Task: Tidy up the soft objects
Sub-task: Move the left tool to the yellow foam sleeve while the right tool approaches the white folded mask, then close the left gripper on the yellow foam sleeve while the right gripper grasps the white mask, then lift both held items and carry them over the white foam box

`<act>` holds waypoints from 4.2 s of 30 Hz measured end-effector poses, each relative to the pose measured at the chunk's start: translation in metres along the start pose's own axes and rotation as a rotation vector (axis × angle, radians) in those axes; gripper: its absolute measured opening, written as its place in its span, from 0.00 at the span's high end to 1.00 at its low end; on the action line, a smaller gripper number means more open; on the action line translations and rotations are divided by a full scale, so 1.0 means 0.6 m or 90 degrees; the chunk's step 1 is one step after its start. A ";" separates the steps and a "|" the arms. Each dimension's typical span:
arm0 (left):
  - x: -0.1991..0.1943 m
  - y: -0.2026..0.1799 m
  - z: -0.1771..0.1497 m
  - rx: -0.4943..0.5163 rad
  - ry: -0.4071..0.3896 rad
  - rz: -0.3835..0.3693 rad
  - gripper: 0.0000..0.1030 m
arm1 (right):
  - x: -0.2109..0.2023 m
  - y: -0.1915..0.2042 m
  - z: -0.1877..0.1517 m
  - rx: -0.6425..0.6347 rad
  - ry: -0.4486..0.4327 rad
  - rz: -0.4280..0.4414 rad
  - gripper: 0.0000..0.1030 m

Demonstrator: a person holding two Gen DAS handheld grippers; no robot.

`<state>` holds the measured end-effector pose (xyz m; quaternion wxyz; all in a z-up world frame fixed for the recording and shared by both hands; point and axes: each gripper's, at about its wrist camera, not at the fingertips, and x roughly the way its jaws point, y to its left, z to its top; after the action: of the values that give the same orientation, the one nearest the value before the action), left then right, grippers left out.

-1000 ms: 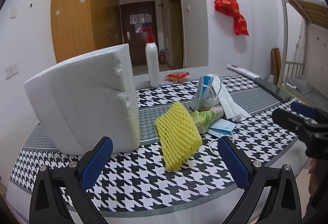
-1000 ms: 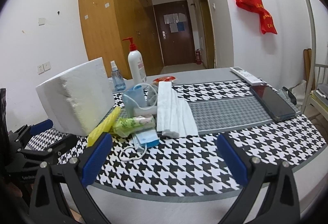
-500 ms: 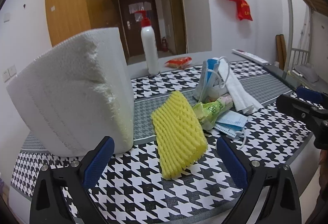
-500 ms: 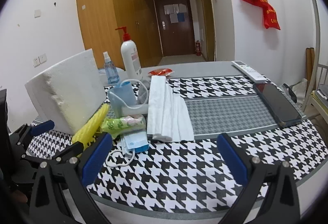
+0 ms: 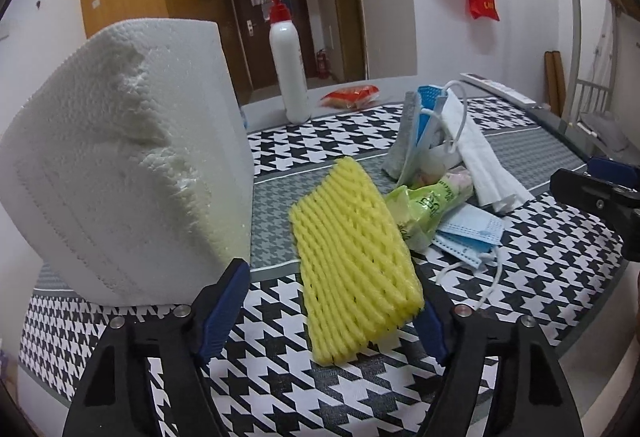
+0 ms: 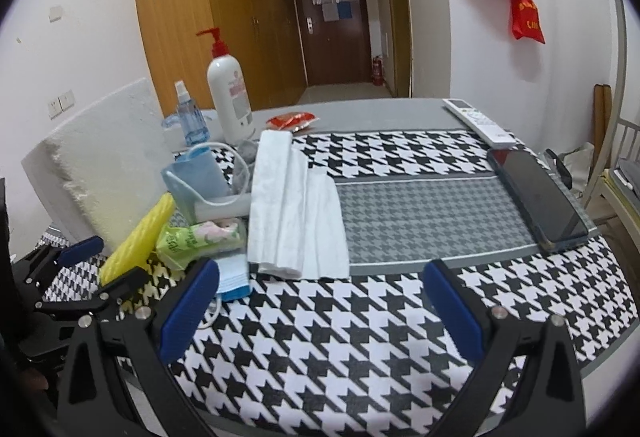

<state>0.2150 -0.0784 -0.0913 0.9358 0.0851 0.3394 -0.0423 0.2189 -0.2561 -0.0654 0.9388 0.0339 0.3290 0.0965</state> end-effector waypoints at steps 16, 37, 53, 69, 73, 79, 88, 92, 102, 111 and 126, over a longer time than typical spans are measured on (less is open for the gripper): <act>0.038 0.029 -0.001 -0.047 0.057 -0.049 0.71 | 0.075 0.017 0.036 -0.028 0.098 0.053 0.25; 0.006 0.034 -0.019 -0.049 0.042 -0.089 0.76 | 0.052 -0.002 0.013 0.003 0.111 0.014 0.91; -0.040 0.040 -0.042 -0.038 0.013 -0.064 0.69 | -0.002 -0.004 -0.036 0.015 0.111 -0.039 0.66; -0.006 0.033 -0.010 -0.034 0.018 -0.050 0.59 | 0.019 -0.011 -0.021 -0.007 0.098 -0.025 0.49; 0.010 0.028 -0.002 -0.031 0.034 -0.059 0.89 | 0.029 -0.009 -0.015 -0.016 0.098 -0.019 0.44; 0.010 0.030 -0.002 -0.032 0.029 -0.075 0.90 | 0.048 -0.003 -0.017 -0.028 0.117 -0.020 0.45; -0.009 0.047 -0.012 -0.043 0.008 -0.094 0.90 | 0.057 0.006 -0.019 -0.045 0.118 -0.045 0.78; -0.020 0.050 -0.012 -0.037 -0.006 -0.106 0.90 | 0.056 0.003 -0.019 -0.026 0.117 -0.024 0.89; -0.066 0.061 -0.005 -0.030 -0.057 -0.137 0.90 | -0.010 0.022 -0.004 0.006 0.044 0.003 0.90; -0.102 0.064 0.004 -0.016 -0.098 -0.156 0.90 | -0.059 0.046 0.009 0.010 -0.009 -0.010 0.89; -0.145 0.073 0.037 -0.014 -0.148 -0.155 0.90 | -0.109 0.050 0.035 0.027 -0.077 -0.008 0.89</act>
<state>0.1684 -0.0378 -0.0127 0.9576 0.0273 0.2373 -0.1610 0.1772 -0.2399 -0.0053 0.9566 0.0580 0.2736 0.0816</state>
